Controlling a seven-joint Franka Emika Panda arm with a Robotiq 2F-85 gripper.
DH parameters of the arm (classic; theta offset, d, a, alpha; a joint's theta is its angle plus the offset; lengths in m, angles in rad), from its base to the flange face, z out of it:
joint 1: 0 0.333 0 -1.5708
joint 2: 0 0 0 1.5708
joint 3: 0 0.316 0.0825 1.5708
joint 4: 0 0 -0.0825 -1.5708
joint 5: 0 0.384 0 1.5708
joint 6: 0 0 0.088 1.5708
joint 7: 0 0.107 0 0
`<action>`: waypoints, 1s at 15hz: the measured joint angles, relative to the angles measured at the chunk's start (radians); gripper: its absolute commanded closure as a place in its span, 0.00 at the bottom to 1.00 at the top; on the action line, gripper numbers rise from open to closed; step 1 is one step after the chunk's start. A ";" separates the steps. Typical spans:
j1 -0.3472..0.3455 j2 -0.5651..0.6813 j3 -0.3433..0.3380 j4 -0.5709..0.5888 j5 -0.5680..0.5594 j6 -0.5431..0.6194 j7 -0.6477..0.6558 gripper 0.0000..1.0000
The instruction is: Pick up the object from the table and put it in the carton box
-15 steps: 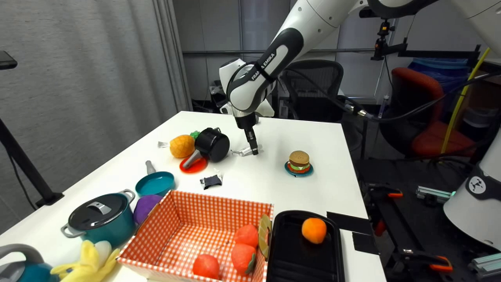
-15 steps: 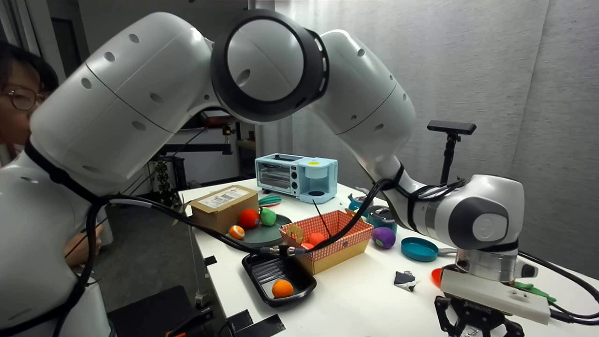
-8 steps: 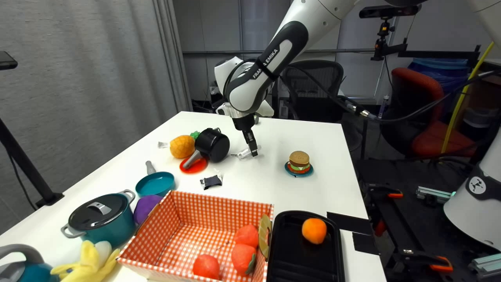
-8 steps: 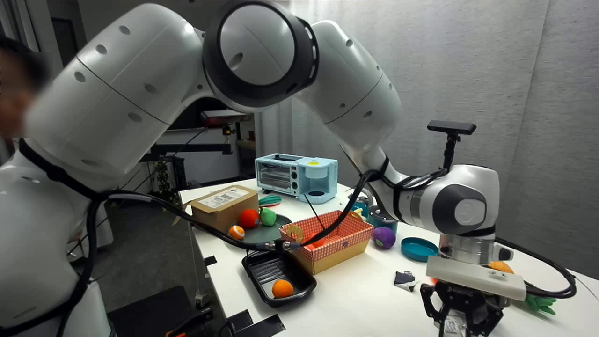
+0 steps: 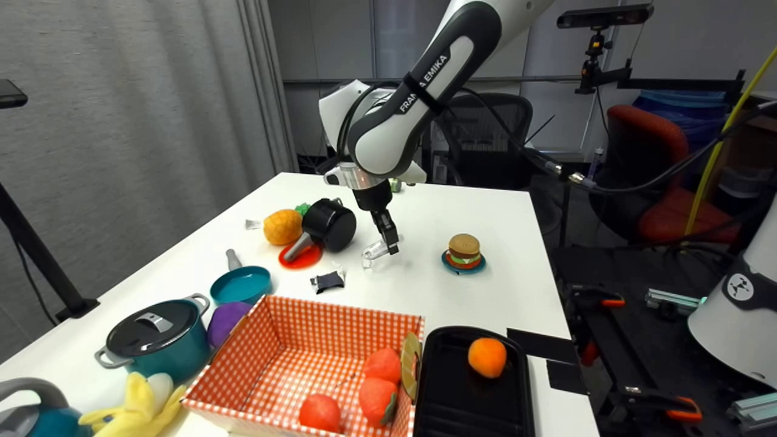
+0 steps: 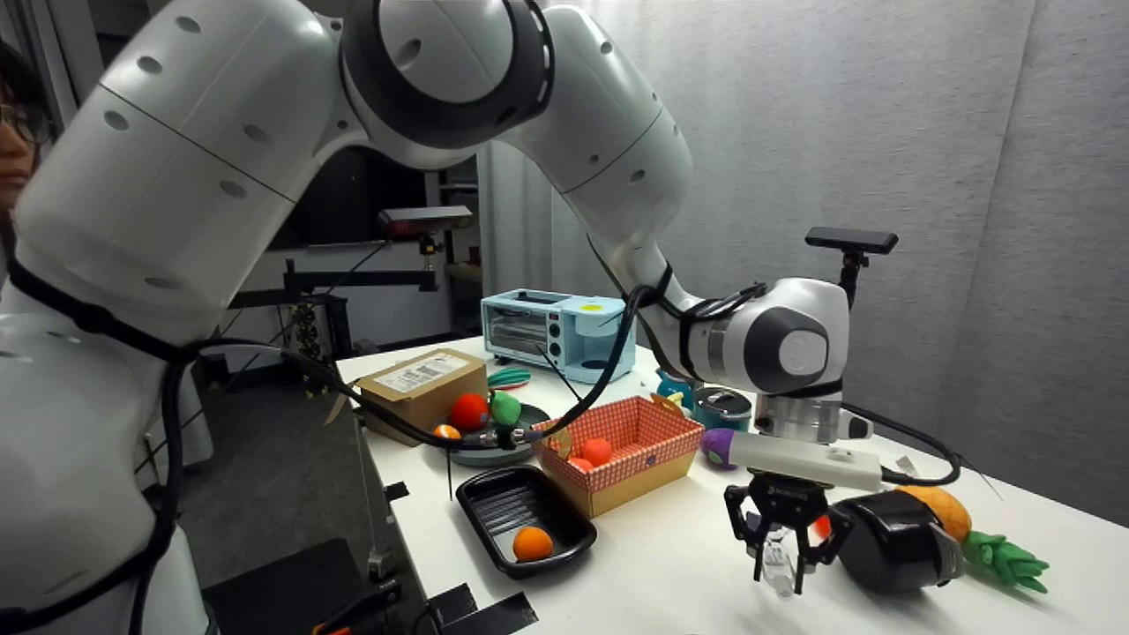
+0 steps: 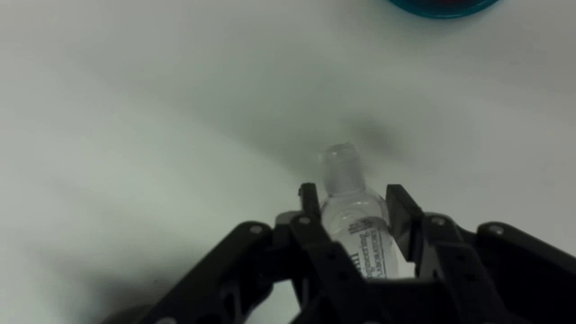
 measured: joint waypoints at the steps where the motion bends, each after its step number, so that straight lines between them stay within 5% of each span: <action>1: 0.012 -0.013 0.002 -0.009 -0.001 0.001 0.013 0.84; 15: 0.180 -0.186 0.067 -0.116 -0.105 0.004 0.186 0.84</action>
